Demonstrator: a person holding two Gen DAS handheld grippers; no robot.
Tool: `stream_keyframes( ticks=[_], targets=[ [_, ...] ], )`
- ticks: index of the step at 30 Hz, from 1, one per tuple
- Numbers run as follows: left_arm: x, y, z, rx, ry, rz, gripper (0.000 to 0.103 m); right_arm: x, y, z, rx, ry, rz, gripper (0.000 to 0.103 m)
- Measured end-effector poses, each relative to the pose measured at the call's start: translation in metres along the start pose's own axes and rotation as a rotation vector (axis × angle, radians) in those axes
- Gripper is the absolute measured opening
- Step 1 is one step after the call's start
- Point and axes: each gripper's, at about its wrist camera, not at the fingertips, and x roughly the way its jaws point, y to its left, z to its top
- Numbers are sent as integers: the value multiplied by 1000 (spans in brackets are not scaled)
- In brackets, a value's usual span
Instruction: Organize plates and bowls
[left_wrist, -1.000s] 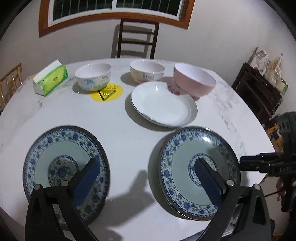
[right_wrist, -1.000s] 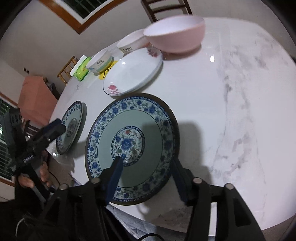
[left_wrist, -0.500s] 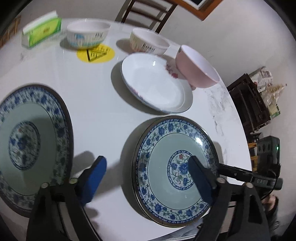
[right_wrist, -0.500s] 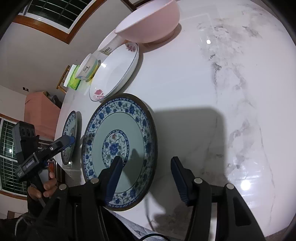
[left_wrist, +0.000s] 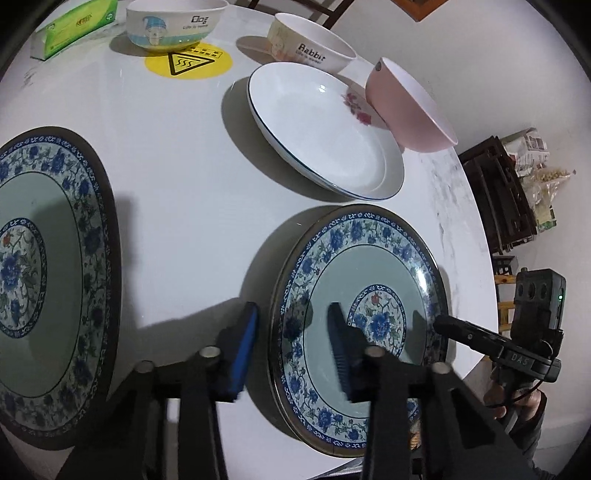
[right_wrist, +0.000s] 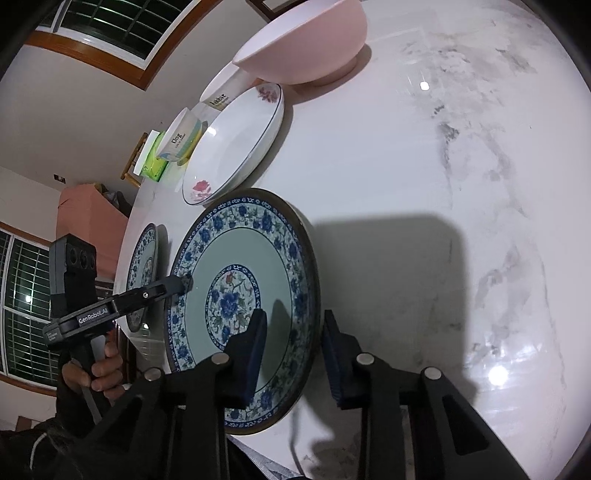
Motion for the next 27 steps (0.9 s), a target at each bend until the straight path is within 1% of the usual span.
stream_keyframes(
  ticks=[5, 8, 12, 15, 21, 23, 27],
  targets=[
    [0, 1, -2, 40, 1, 24, 14, 0, -2, -1, 2, -7, -6, 24],
    [-1, 3, -3, 48, -1, 15, 14, -1, -4, -1, 15, -13, -8, 20],
    [-3, 0, -6, 81, -14, 38, 15, 0, -2, -2, 12, -25, -45, 15],
    [-4, 2, -6, 75, -15, 39, 15, 1, 1, -3, 14, -29, -68, 14],
    [-11, 5, -5, 73, -29, 35, 15, 1, 10, -4, 8, -36, -79, 14],
    [-12, 6, -4, 72, -19, 42, 15, 0, 15, -3, 2, -39, -82, 14],
    [-19, 11, -4, 63, -37, 40, 15, 1, 25, -2, -12, -34, -91, 14]
  ],
)
